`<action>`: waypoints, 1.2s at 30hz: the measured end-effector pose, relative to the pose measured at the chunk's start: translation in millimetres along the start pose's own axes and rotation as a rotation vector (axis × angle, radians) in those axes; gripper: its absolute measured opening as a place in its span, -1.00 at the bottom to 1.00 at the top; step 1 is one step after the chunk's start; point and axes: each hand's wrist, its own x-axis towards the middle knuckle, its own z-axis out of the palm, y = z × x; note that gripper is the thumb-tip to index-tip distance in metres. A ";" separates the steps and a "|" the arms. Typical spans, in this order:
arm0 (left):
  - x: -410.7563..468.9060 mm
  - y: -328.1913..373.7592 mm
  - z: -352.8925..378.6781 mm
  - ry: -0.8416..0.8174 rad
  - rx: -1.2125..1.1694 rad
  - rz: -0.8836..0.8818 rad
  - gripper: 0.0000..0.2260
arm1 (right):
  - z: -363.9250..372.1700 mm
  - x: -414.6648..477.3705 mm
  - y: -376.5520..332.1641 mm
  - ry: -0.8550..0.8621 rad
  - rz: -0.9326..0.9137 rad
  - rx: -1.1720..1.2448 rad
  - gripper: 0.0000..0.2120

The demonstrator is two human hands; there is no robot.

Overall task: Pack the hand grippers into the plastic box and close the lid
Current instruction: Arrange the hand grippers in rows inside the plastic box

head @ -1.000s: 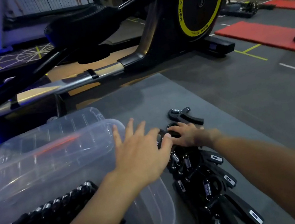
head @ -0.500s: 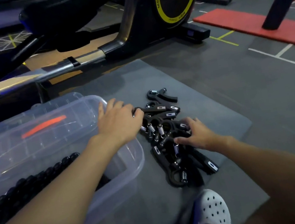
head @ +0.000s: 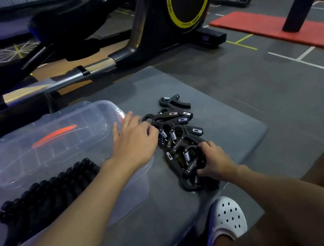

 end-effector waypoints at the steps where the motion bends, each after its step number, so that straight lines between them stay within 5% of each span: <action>1: -0.1 0.0 -0.9 -0.005 -0.008 -0.001 -0.62 | -3.3 0.6 -1.8 0.011 -0.002 0.013 -0.21; 8: -4.6 -8.6 -7.4 0.065 -0.170 0.049 -0.74 | -51.9 6.9 -33.0 0.149 -0.044 0.259 -0.36; 15: -20.4 -8.5 -42.6 0.189 -0.577 0.158 -0.76 | -100.5 -6.9 -104.3 0.230 -0.193 0.472 -0.48; 28: -47.0 -54.2 -117.4 0.405 -0.657 0.148 -0.80 | -119.2 -10.4 -223.2 -0.157 -0.375 0.705 -0.50; 36: -54.1 -117.3 -105.7 0.445 -0.636 -0.008 -0.79 | -77.9 3.0 -258.8 -0.128 -0.480 0.478 -0.55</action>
